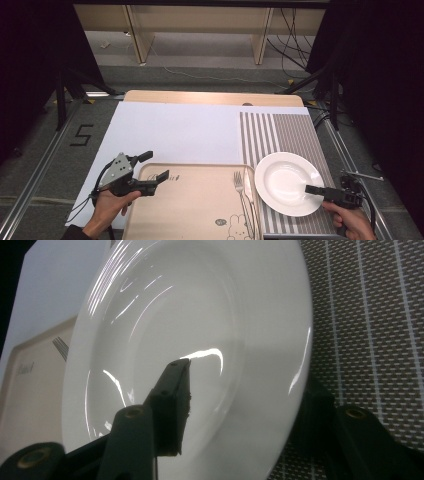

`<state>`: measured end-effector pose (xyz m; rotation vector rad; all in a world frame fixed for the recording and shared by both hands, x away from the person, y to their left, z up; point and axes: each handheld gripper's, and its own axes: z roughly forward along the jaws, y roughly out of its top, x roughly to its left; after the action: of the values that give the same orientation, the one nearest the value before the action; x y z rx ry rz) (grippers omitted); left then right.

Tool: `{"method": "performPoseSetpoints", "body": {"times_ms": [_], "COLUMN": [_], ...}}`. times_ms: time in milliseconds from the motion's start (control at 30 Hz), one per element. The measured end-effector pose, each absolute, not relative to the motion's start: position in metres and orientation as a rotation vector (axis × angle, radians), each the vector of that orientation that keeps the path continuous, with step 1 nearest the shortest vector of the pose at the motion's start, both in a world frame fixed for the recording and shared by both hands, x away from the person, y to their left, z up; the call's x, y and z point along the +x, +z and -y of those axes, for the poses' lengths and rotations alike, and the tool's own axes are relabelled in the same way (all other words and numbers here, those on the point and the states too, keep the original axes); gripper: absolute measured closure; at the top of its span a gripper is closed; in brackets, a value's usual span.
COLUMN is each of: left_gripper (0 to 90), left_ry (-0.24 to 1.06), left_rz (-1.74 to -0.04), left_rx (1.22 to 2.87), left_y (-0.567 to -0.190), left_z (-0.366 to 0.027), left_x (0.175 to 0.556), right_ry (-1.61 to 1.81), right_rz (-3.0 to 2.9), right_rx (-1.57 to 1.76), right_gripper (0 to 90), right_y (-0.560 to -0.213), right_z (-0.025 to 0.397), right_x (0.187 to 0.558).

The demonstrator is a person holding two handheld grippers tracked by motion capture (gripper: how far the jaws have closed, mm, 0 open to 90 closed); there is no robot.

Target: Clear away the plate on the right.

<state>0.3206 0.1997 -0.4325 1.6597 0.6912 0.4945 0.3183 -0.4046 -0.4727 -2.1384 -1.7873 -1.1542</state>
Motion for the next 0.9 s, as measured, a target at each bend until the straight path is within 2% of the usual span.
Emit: {"method": "performPoseSetpoints", "body": {"times_ms": [500, 600, 900], "left_gripper": [16.1, 16.1, 16.1], "left_ry": [0.493, 0.493, 0.491], "left_rz": [-0.689, -0.684, -0.687], "left_rx": [1.662, 1.665, 1.664], "left_y": [-0.4324, -0.4324, -0.4327], "left_z": [-0.1995, -0.1992, -0.1990], "left_x": [0.3206, 0.3205, 0.3207], "right_ry": [-1.173, -1.183, -1.174], "right_rz": [1.706, 1.687, 1.677], "right_rx": [-2.149, -2.162, -2.168], "right_gripper": [58.6, 62.5, 65.6], "right_y": [-0.4762, -0.4785, -0.4804], "right_z": [0.4094, 0.4102, 0.4117], "right_x": [0.3189, 0.3195, 0.3197]}}
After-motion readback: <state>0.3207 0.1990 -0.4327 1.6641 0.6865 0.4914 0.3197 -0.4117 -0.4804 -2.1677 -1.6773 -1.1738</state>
